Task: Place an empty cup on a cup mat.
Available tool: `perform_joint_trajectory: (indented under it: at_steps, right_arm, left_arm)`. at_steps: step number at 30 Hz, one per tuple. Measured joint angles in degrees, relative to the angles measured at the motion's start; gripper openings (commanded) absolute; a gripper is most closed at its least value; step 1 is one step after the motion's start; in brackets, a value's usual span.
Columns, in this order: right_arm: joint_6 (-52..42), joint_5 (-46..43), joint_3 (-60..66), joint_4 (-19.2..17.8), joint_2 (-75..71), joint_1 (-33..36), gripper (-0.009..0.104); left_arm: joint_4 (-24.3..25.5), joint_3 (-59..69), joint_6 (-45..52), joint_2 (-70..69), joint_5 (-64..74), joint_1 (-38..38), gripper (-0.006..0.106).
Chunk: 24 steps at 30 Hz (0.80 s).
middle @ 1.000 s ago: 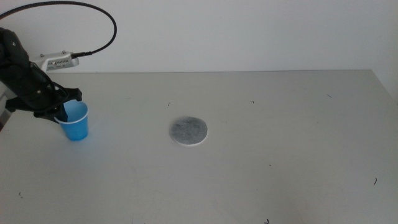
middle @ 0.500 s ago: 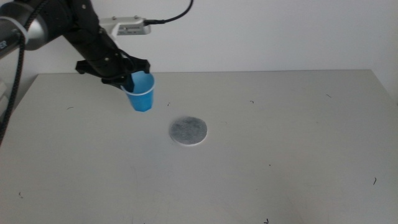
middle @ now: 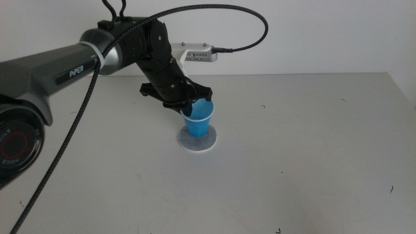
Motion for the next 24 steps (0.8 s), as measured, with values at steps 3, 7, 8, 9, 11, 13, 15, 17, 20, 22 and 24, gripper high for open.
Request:
perform_joint_trajectory:
  at_steps: [3, 7, 8, 9, 11, 13, 15, 17, 20, 22, 24]
  right_arm:
    - [0.0, 0.0, 0.0, 0.0, 0.0, 0.0, 0.094]
    - [0.0, 0.0, 0.0, 0.0, 0.0, 0.0, 0.094]
    - [0.0, 0.0, 0.0, 0.0, 0.0, 0.0, 0.094]
    - [0.0, 0.0, 0.0, 0.0, 0.0, 0.0, 0.094]
    - [0.0, 0.0, 0.0, 0.0, 0.0, 0.0, 0.094]
    - [0.0, 0.0, 0.0, 0.0, 0.0, 0.0, 0.094]
    - [0.0, 0.0, 0.0, 0.0, 0.0, 0.0, 0.094]
    - [0.0, 0.0, 0.0, 0.0, 0.0, 0.0, 0.094]
    - [0.0, 0.0, 0.0, 0.0, 0.0, 0.0, 0.094]
    - [0.0, 0.0, 0.0, 0.0, 0.0, 0.0, 0.094]
    - [0.0, 0.0, 0.0, 0.0, 0.0, 0.0, 0.094]
  left_arm:
    - [0.0, 0.0, -0.1, 1.0, -0.1, 0.0, 0.000]
    - [0.1, 0.0, -0.2, 2.0, -0.1, 0.0, 0.002]
    - [0.0, 0.0, -0.2, 2.2, 0.0, 0.0, 0.003]
    - [-0.1, 0.0, -0.2, 2.4, 0.2, 0.0, 0.006]
    - [-0.1, -0.2, -0.3, 2.6, 0.5, 0.0, 0.013]
    - [-0.1, -0.2, -0.3, 2.7, 0.9, 0.0, 0.026]
    - [-0.1, -0.2, -0.3, 2.9, 1.0, 0.0, 0.043]
    - [-0.1, -0.5, -0.2, 3.1, 1.4, 0.0, 0.066]
    - [0.2, -1.7, 0.0, 3.1, 2.4, 0.0, 0.097]
    - [0.3, -3.3, 0.5, 3.1, 3.4, 0.0, 0.105]
    - [0.3, -5.2, 1.6, 3.1, 4.9, 0.0, 0.105]
